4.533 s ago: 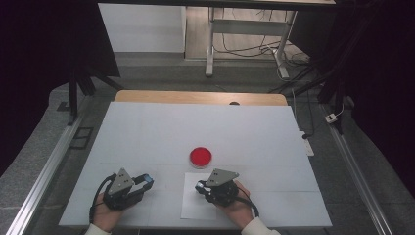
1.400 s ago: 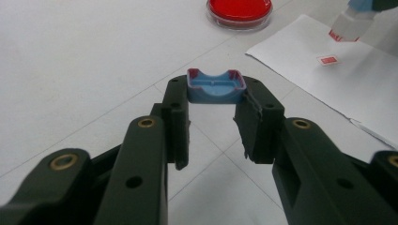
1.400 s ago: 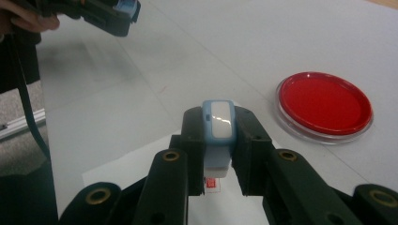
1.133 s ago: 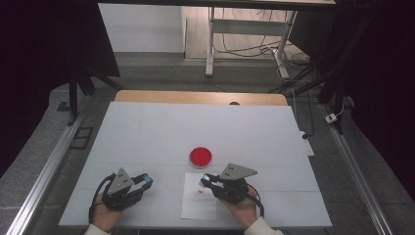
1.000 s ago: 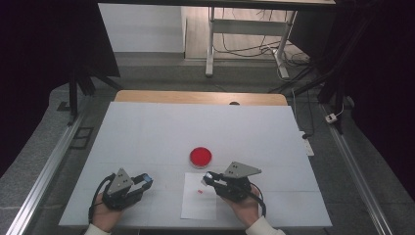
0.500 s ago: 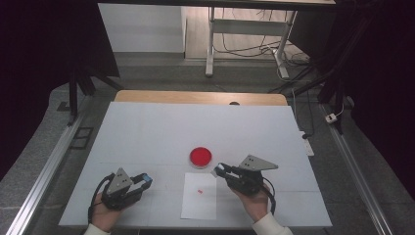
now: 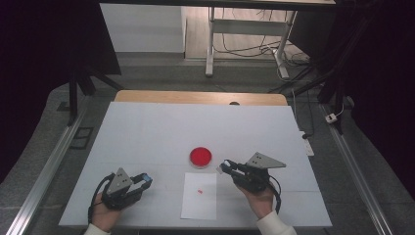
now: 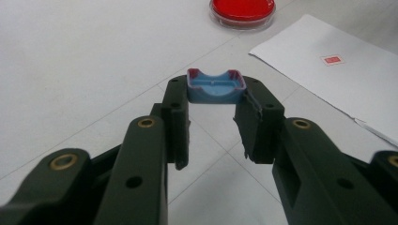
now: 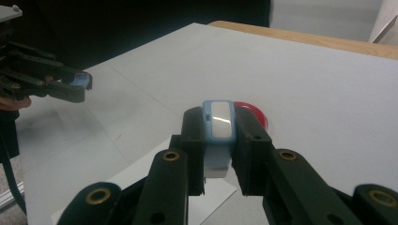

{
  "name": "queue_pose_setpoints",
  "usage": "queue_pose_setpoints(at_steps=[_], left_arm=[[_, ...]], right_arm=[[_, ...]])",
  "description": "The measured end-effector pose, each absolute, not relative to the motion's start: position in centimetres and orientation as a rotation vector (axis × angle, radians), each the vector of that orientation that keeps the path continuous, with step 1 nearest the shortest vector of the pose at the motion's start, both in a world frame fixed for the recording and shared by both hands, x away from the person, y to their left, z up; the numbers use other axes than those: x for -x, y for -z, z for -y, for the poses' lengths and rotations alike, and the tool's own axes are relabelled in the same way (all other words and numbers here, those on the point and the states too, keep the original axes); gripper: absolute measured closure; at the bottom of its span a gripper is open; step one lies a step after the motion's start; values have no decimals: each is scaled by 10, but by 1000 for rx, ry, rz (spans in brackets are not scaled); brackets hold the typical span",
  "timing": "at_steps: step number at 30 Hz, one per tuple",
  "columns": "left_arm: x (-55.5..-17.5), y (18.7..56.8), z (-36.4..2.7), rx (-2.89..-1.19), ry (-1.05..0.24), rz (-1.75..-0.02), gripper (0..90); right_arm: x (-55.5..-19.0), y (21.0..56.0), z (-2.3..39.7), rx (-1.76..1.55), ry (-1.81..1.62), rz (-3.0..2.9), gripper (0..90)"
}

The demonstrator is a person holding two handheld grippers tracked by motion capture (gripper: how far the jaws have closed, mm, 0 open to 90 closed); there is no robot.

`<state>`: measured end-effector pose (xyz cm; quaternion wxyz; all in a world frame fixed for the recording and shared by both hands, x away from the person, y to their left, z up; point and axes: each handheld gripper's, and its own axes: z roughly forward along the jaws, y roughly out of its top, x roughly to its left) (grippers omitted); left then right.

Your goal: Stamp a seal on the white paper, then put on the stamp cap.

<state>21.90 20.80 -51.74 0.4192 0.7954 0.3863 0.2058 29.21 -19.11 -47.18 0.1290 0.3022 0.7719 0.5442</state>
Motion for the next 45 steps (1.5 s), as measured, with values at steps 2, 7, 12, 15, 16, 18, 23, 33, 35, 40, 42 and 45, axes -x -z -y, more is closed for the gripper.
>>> queue_pose_setpoints(at_steps=[2, 7, 12, 15, 16, 18, 23, 33, 35, 40, 42, 45], left_arm=[[-219, 517, -208, -1994, -516, -968, 655], [-220, 518, -208, -1998, -513, -968, 655], [-221, 518, -208, -1996, -514, -968, 655], [-221, 518, -208, -1996, -515, -969, 655], [-221, 519, -208, -1996, -515, -969, 655], [-221, 519, -208, -1996, -516, -969, 654], [-222, 518, -207, -1993, -517, -970, 655], [-222, 516, -203, -2000, -525, -952, 655], [-223, 516, -200, -2005, -526, -943, 655], [-224, 516, -195, -2013, -522, -928, 655], [-226, 515, -191, -2014, -517, -920, 655], [-228, 514, -185, -2013, -511, -905, 655]], right_arm=[[-292, 471, 191, -874, -1584, -2244, 751], [-291, 471, 190, -868, -1588, -2242, 752], [-292, 471, 191, -866, -1592, -2240, 751], [-292, 471, 191, -868, -1591, -2241, 751], [-292, 472, 191, -869, -1590, -2241, 752], [-292, 472, 191, -865, -1587, -2244, 751], [-292, 471, 190, -861, -1588, -2251, 751], [-291, 472, 188, -852, -1585, -2263, 751], [-291, 472, 188, -852, -1588, -2261, 751], [-291, 472, 186, -849, -1587, -2269, 751], [-291, 471, 185, -846, -1589, -2272, 751], [-290, 471, 185, -847, -1589, -2272, 751]])
